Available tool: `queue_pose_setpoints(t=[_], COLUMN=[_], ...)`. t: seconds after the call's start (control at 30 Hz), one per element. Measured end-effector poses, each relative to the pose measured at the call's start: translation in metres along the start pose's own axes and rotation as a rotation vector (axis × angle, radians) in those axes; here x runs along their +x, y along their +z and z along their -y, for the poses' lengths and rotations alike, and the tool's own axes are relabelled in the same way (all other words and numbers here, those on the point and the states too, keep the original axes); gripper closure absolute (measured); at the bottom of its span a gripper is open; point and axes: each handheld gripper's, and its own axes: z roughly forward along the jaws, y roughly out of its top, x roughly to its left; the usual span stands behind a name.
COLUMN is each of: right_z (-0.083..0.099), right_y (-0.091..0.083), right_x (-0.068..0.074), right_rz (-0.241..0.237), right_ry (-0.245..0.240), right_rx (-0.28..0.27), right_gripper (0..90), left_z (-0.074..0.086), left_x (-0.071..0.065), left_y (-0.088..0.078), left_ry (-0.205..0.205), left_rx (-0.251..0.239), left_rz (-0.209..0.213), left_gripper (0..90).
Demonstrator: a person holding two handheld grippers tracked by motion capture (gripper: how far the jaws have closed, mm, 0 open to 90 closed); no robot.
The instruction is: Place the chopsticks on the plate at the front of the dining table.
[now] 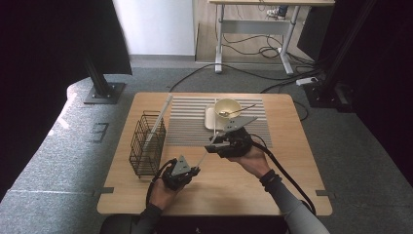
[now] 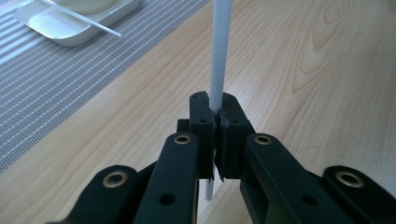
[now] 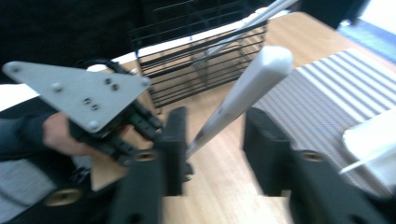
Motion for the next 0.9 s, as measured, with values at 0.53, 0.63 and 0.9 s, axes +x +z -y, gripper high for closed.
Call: queue_pose_setpoints(t=[0.53, 0.63, 0.9], right_z=[0.000, 0.004, 0.024], right_y=[0.006, 0.004, 0.000], right_x=[-0.012, -0.018, -0.039], right_rz=[0.264, 0.281, 0.308], right_ry=[-0.032, -0.026, 0.017], right_rx=[-0.001, 0.008, 0.017], right_gripper=[24.0, 24.0, 23.5], left_z=[-0.001, -0.002, -0.003], left_x=[-0.005, -0.004, -0.002], left_y=[0.002, 0.000, -0.005], left_ry=[0.017, 0.014, -0.010], left_rx=[0.013, 0.005, -0.035], left_rz=[0.021, 0.024, 0.041], left_gripper=[85.9, 85.9, 85.8])
